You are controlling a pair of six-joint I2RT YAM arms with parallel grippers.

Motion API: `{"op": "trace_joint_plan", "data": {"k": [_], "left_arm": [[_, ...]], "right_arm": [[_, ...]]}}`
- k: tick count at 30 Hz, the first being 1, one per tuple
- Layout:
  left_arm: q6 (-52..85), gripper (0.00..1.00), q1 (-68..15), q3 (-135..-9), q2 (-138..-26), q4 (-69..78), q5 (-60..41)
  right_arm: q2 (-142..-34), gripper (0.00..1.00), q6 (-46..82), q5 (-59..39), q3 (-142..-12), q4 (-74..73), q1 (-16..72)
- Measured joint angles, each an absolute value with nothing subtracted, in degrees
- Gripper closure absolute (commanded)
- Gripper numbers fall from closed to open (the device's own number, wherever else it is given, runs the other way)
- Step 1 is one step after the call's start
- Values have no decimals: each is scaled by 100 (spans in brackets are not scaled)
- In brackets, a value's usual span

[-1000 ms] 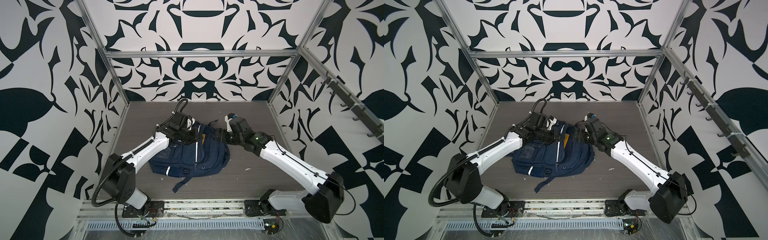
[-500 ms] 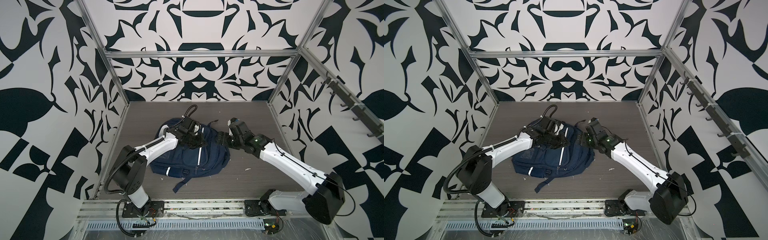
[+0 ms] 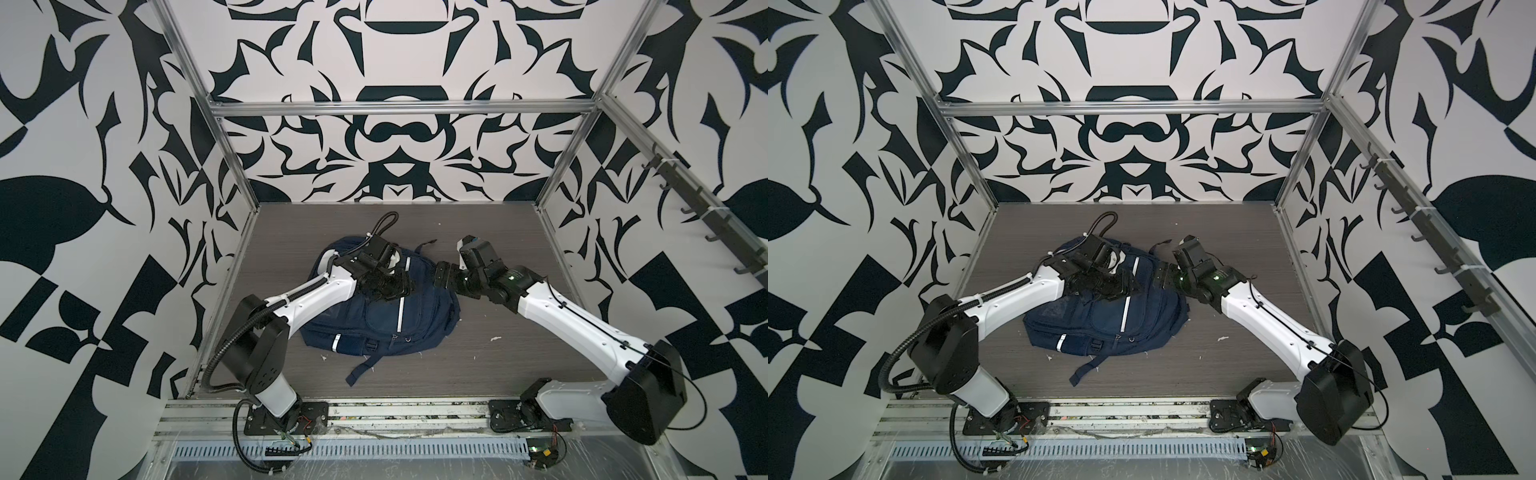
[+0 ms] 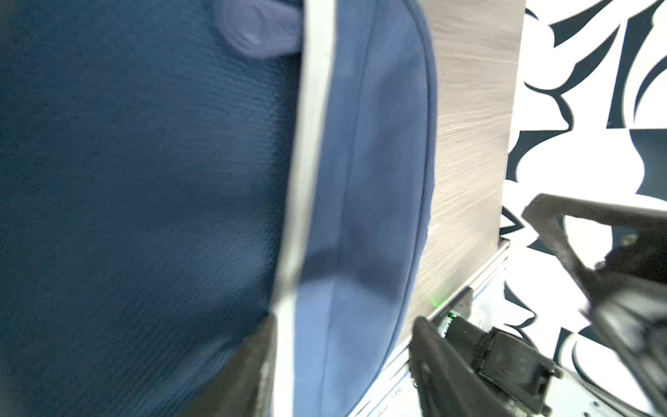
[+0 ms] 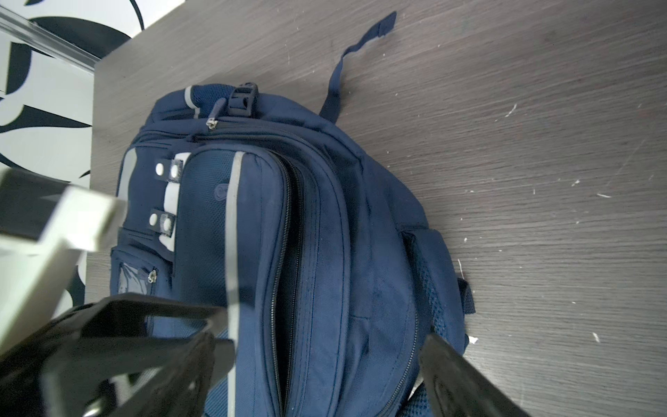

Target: Pack the student bag

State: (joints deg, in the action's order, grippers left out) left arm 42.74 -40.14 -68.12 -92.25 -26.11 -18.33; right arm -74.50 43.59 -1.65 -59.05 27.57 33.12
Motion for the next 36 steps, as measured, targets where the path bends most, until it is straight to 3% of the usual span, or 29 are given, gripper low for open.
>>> {"op": "trace_joint_plan", "data": {"k": [4,14,25,31,36], "left_arm": [[4191,0,-4014,-6810,-8903,-2805,-1673],[4084,1,-3992,-6652,-7752,-3544,-1343],[4403,1,-3260,-4939,-6130,-3747,-1929],[4810,13,-2877,-3905,-5876,-3356,-2423],[4928,14,-2877,-3767,-6248,-3096,-2641]], "right_arm": [[-7564,8,4357,-178,-5953,2764,3312],[-7612,6,4351,-196,-6101,2825,3312],[-7358,6,4340,-119,-6010,3037,3312],[-7207,6,4340,-117,-5883,3081,3312],[-7212,6,4342,-128,-5874,3089,3312]]}}
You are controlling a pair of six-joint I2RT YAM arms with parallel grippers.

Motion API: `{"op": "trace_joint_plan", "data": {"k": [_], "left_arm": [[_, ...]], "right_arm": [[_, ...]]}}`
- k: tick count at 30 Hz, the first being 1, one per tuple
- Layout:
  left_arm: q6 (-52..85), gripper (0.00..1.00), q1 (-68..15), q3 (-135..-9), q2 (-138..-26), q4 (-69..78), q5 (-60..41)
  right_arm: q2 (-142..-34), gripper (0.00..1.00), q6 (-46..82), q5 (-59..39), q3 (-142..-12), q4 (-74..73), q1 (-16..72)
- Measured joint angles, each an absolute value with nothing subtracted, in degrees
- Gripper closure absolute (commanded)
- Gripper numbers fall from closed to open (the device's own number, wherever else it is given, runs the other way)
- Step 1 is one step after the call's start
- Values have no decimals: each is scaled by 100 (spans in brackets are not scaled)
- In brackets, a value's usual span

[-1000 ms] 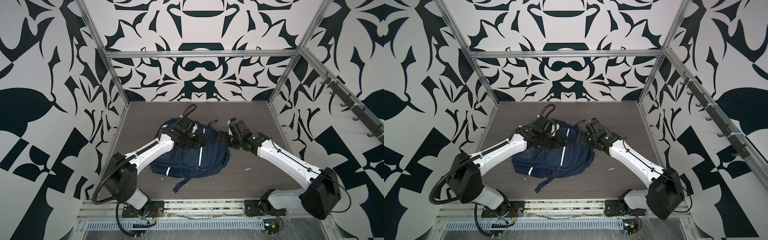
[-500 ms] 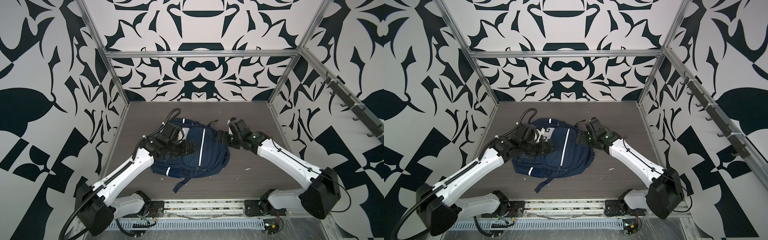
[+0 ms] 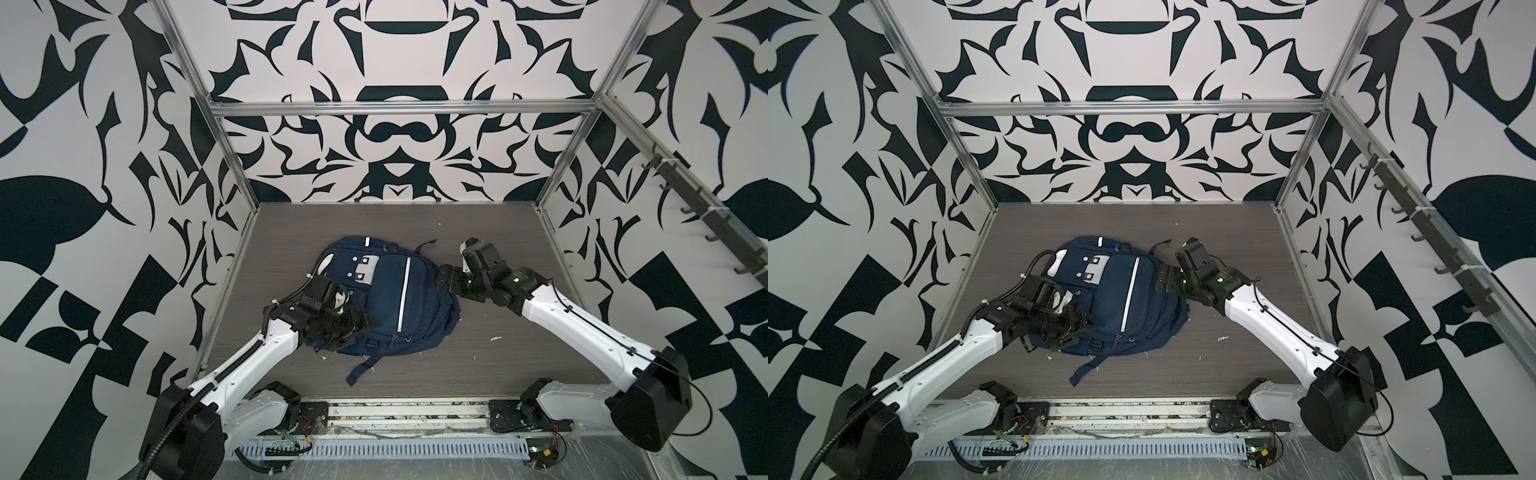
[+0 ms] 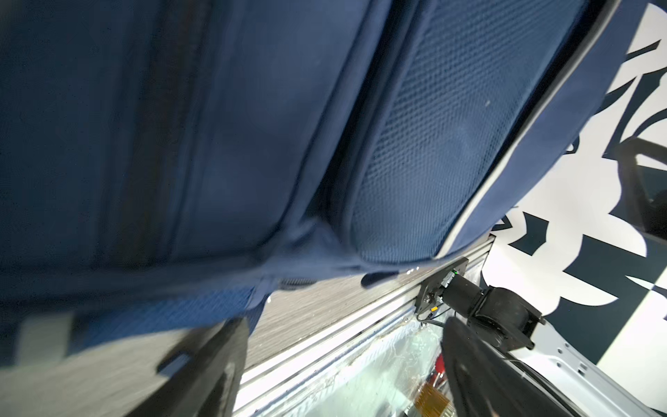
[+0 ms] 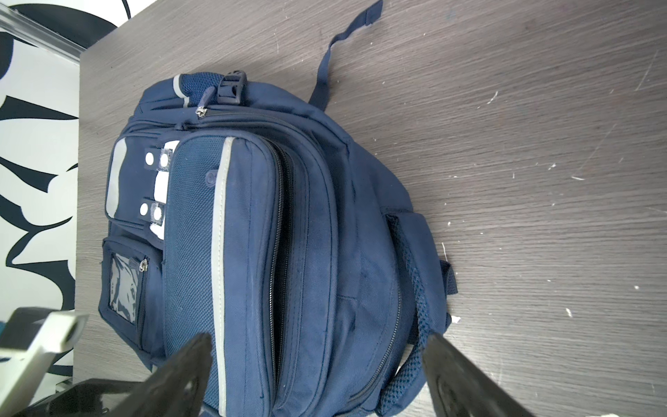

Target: Pack the student bag

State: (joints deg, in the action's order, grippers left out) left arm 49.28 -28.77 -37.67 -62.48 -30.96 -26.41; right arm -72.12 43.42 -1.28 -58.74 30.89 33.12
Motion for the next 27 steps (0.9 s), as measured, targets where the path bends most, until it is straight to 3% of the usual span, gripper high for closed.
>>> {"op": "trace_joint_plan", "data": {"k": [6,9,14,23,27], "left_arm": [[5068,14,-2877,-3656,-6598,-2591,-2727],[5234,1,-2877,-3592,-6770,-2421,-2696],[5721,0,-2873,-3382,-6733,-1984,-2561],[6204,14,-2849,-3326,-6287,-2049,-2294],[6361,1,-2799,-3277,-6125,-2106,-2228]], "right_arm": [[-7231,6,4344,-134,-5874,3118,3312],[-7205,6,4359,-128,-5852,3124,3312],[-6912,6,4397,-95,-5664,3238,3312],[-6556,9,4403,-180,-5520,3247,3321],[-6582,9,4097,-580,-5509,3037,3697]]}}
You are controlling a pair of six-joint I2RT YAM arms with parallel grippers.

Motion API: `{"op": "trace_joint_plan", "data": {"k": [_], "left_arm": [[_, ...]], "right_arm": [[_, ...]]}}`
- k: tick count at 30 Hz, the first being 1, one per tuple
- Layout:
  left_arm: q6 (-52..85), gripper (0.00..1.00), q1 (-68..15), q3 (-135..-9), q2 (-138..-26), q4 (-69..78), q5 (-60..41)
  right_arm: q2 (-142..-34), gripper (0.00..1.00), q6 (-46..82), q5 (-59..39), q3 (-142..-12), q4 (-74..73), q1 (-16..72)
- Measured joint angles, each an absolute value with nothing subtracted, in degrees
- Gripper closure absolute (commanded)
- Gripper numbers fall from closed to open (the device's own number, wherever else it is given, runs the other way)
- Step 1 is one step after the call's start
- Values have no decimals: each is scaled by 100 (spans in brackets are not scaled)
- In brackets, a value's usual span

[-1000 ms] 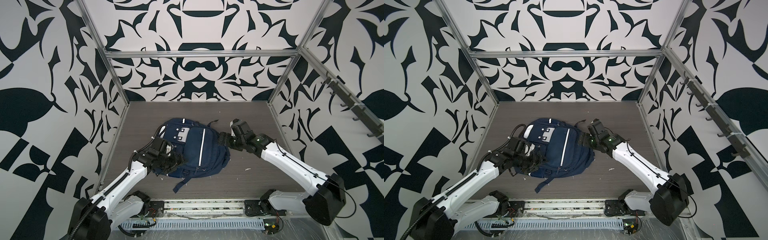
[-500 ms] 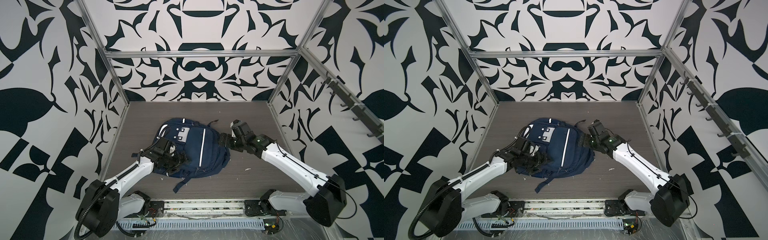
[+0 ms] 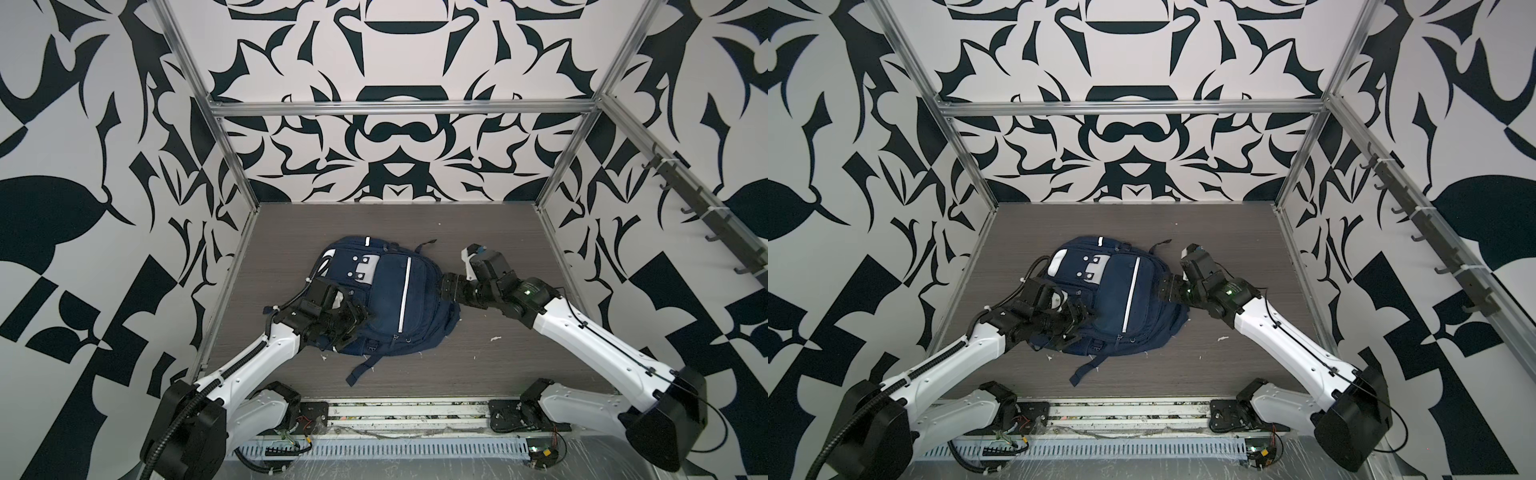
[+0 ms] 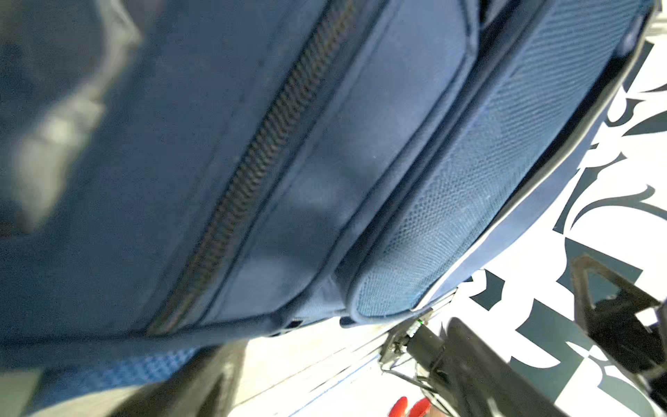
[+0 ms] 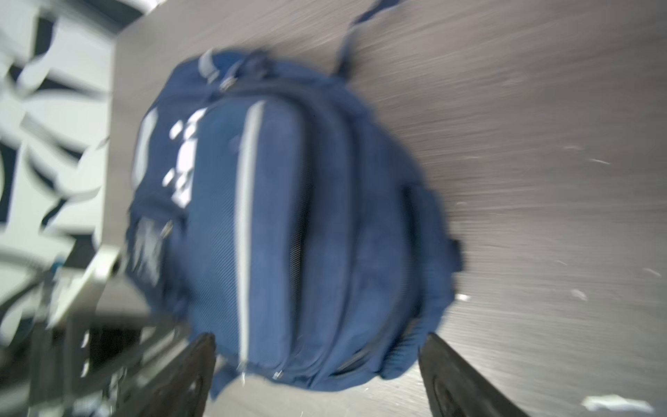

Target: Pack the student bag

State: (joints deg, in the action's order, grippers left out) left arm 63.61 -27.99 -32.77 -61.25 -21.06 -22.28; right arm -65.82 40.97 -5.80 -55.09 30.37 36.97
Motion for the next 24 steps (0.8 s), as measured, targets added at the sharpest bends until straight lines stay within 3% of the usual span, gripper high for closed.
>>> {"op": "trace_joint_plan", "data": {"k": [5,18,21,24], "left_arm": [[6357,1,-2711,-3258,-5852,-2359,-2213],[7133,4,-2696,-2392,-5566,-1500,-2139],[7172,10,-2696,-2438,-5841,-1216,-2093],[7225,23,-2698,-2443,-6117,-945,-2056]], "right_arm": [[-6683,8,3852,-1020,-5461,2961,4217],[-7535,8,3885,-1660,-5310,2386,4296],[-7677,8,3793,-1743,-5452,2383,4342],[-7664,8,3734,-1785,-5502,2379,4355]]}}
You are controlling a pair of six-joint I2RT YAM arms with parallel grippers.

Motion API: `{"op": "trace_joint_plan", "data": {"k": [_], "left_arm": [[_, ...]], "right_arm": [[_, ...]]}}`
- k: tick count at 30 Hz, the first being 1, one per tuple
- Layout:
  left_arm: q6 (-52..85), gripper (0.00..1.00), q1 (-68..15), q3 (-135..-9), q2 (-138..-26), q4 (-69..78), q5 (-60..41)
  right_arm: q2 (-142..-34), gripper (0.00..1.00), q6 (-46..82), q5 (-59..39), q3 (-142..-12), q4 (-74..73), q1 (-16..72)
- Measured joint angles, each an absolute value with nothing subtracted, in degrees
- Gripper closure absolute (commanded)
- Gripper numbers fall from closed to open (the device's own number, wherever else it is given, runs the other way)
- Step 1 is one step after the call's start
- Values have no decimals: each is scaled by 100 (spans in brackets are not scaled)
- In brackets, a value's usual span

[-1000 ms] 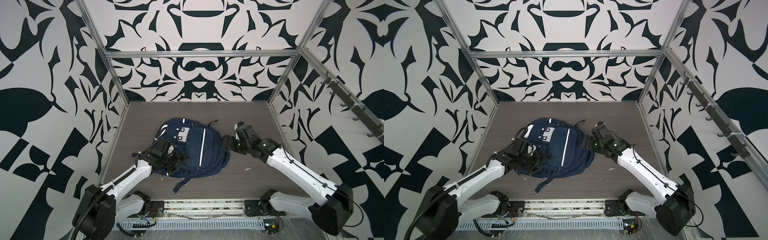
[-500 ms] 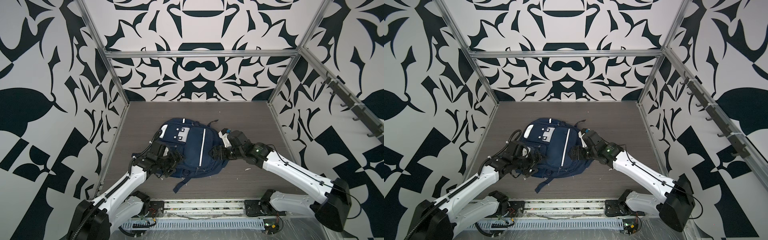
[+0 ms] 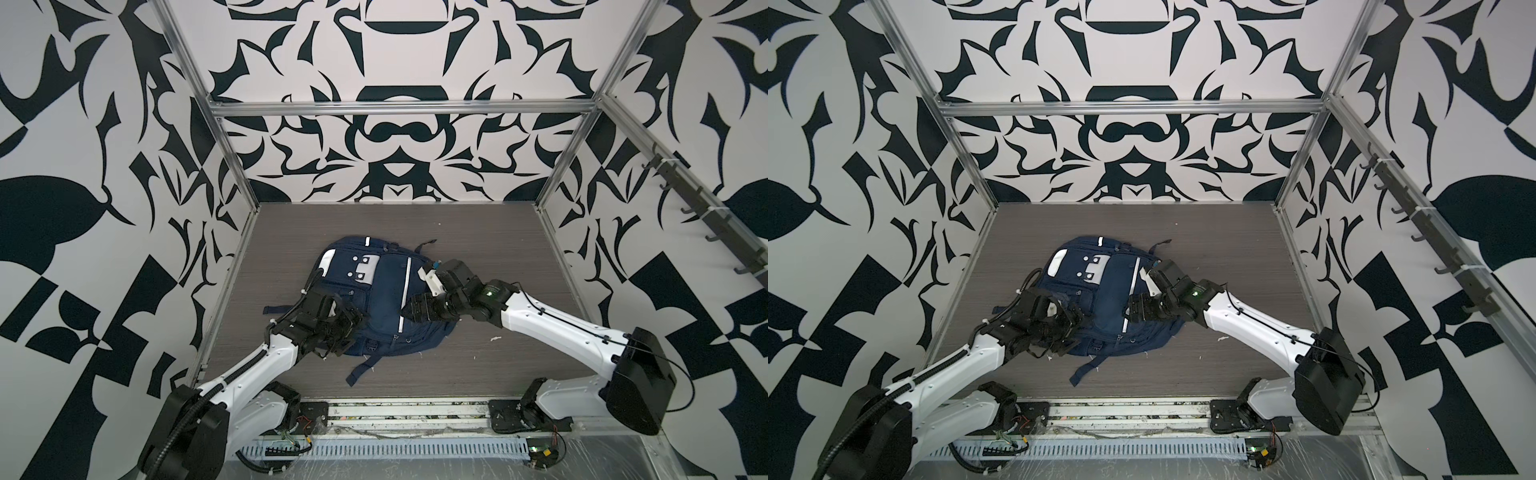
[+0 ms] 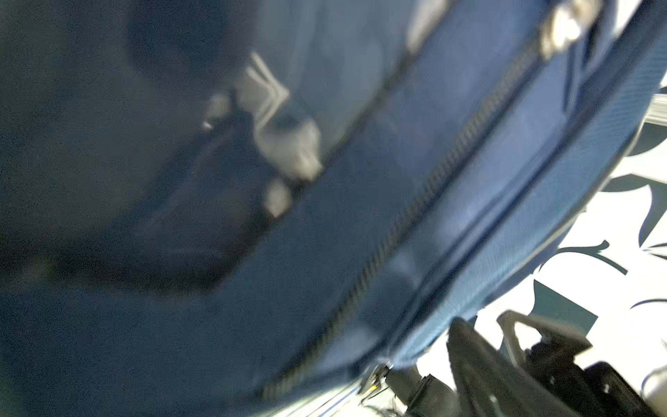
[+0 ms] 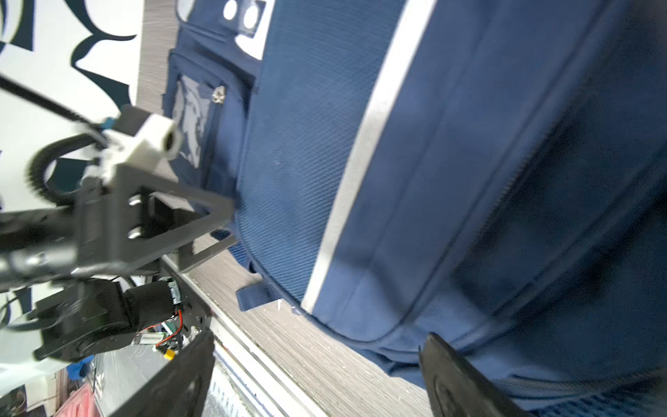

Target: Pack the student bag

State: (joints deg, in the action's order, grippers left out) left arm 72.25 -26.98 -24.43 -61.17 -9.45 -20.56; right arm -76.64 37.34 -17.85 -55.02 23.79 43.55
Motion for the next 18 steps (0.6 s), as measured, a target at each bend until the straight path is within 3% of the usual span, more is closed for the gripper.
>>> {"op": "trace_joint_plan", "data": {"k": [9,14,18], "left_arm": [[7129,67,-2700,-2449,-6549,-353,-2053],[6831,100,-2694,-2751,-6744,-357,-2220],[6663,100,-2689,-3033,-6757,-392,-2390]], "right_arm": [[-7634,9,3730,-1774,-5448,2311,4362],[-7577,10,3680,-1756,-5159,2276,4410],[-7577,16,3599,-1756,-5063,2257,4571]]}}
